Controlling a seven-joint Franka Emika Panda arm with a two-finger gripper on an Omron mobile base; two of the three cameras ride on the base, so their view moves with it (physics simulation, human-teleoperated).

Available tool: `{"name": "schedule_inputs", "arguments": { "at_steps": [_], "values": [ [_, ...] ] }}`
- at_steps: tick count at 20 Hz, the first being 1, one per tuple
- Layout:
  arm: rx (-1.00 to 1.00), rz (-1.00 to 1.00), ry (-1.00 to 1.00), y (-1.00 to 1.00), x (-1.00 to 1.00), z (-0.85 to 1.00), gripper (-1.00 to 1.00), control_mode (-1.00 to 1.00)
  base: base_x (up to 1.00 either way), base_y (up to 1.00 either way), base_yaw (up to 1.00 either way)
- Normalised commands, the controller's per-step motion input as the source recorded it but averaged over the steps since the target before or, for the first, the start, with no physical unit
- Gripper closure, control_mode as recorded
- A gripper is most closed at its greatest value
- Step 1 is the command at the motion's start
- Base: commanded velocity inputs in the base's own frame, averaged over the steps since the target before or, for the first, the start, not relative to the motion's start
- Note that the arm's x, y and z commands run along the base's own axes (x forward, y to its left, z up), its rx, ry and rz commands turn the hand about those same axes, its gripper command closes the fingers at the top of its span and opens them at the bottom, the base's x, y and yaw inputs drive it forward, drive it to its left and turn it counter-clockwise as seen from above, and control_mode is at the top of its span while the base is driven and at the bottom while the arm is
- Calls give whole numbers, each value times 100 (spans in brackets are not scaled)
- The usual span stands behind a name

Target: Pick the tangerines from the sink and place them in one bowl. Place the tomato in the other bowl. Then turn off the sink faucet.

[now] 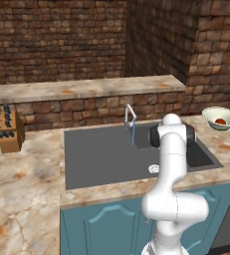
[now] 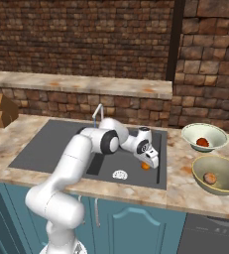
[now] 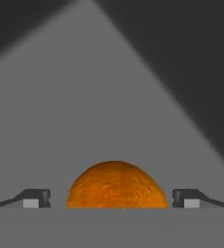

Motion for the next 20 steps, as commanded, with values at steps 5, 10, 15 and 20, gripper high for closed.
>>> {"name": "schedule_inputs", "arguments": {
  "at_steps": [5, 10, 15, 20],
  "values": [
    [0, 0, 0, 0, 0, -36, -100, -100, 0, 0, 0],
    [0, 0, 0, -1, 0, -37, 100, -100, 0, 0, 0],
    [0, 0, 0, -17, -7, -27, 100, -100, 0, 0, 0],
    [13, 0, -6, -12, -25, 16, 100, -100, 0, 0, 0]
  ]
}}
